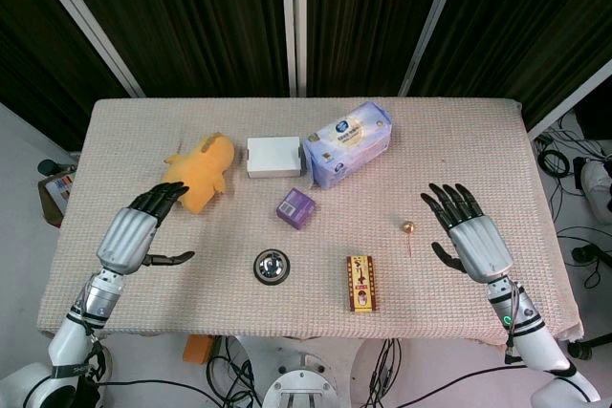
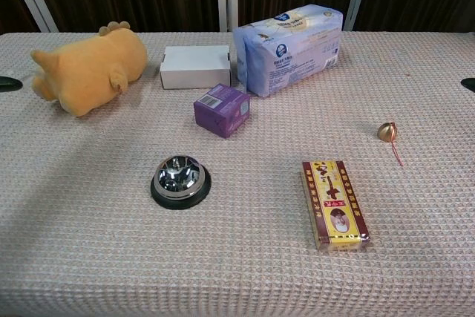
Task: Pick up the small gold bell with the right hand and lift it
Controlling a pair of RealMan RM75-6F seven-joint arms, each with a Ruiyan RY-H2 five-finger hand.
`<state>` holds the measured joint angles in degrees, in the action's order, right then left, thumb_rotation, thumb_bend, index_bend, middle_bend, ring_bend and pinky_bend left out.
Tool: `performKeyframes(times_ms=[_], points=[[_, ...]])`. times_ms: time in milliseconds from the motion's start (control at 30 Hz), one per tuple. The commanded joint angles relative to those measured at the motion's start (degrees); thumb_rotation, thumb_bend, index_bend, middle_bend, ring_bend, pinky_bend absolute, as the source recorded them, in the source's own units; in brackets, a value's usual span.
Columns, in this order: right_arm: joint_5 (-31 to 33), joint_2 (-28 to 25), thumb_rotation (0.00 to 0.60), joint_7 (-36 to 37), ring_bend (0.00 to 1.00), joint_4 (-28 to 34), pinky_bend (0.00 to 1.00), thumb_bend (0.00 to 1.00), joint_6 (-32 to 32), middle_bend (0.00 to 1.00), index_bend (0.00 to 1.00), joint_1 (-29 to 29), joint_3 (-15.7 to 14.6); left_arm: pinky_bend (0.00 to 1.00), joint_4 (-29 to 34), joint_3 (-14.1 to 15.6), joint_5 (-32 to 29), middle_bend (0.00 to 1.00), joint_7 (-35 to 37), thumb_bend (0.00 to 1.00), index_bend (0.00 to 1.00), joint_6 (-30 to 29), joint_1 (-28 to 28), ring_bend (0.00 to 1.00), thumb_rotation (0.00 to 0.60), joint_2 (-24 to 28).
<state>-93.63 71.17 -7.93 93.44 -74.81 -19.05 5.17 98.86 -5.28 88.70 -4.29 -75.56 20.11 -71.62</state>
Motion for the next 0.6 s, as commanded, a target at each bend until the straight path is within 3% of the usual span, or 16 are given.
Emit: performKeyframes(times_ms=[33,367,600], points=[[0.07,0.19,0.600,-0.31,0.00,-0.11,0.00,0.24,0.05,0.00,0.00,-0.10,-0.19,0.24,-0.35,-0.14,0.12,0.10,0.84,0.10,0.11,-0.36,0.08,0.10,0.433,-0.12],[0.91,0.37,0.600,-2.56,0.00,-0.81,0.00,0.22,-0.08,0.00,0.00,0.42,-1.32,0.24,-0.06,1.45,1.81,0.10,0.80,0.10,0.11,-0.79,-0.06,0.10,0.438,-0.62],[8.74,1.11,0.600,-12.14,0.00,-1.26,0.00,0.24,5.73,0.00,0.00,-0.62,-0.55,0.25,0.26,3.40,1.93,0.10,-1.42,0.10,0.11,-1.62,-1.61,0.10,0.437,-1.18]])
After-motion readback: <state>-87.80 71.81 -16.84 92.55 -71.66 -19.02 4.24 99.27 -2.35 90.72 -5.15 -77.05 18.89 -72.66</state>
